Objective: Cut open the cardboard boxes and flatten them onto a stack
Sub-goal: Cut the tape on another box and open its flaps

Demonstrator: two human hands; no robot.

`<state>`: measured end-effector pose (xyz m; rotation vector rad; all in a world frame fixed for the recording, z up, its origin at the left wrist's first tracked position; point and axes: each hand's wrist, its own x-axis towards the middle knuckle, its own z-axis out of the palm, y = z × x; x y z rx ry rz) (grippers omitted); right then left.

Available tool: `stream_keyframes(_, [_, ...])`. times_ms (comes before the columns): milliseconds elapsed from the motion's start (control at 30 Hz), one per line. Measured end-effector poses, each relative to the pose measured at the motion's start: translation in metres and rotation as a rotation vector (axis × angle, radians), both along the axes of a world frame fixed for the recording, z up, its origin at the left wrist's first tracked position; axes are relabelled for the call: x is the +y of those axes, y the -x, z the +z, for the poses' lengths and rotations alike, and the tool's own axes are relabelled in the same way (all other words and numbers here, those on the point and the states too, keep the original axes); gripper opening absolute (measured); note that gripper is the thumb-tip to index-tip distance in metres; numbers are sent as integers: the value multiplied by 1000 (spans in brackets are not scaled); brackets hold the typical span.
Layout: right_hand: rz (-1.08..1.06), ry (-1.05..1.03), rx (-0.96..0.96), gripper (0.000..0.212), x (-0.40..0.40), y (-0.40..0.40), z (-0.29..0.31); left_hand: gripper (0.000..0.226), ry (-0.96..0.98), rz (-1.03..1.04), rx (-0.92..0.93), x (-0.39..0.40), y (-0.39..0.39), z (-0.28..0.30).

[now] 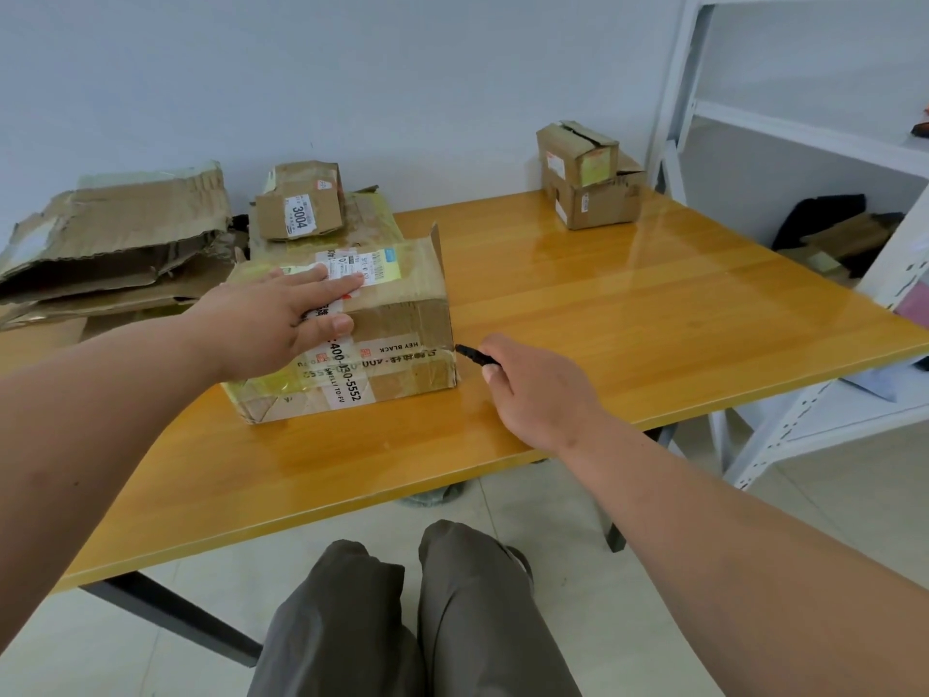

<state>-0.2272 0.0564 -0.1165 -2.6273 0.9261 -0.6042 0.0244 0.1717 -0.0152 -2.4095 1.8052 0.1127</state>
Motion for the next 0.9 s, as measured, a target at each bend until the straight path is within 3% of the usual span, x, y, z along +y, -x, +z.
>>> stream_keyframes(333, [19, 0, -73, 23, 4, -1, 1, 71, 19, 8, 8, 0, 1, -2])
stream_keyframes(500, [49, 48, 35, 22, 3, 1, 1, 69, -9, 5, 18, -1, 3, 1])
stream_keyframes(600, [62, 121, 203, 21, 5, -2, 1, 71, -16, 16, 13, 0, 4, 3])
stream_keyframes(800, [48, 77, 272, 14, 5, -4, 6, 72, -36, 47, 24, 3, 10, 7])
stream_keyframes(900, [17, 6, 270, 16, 3, -4, 9, 64, -61, 57, 113, 5, 9, 17])
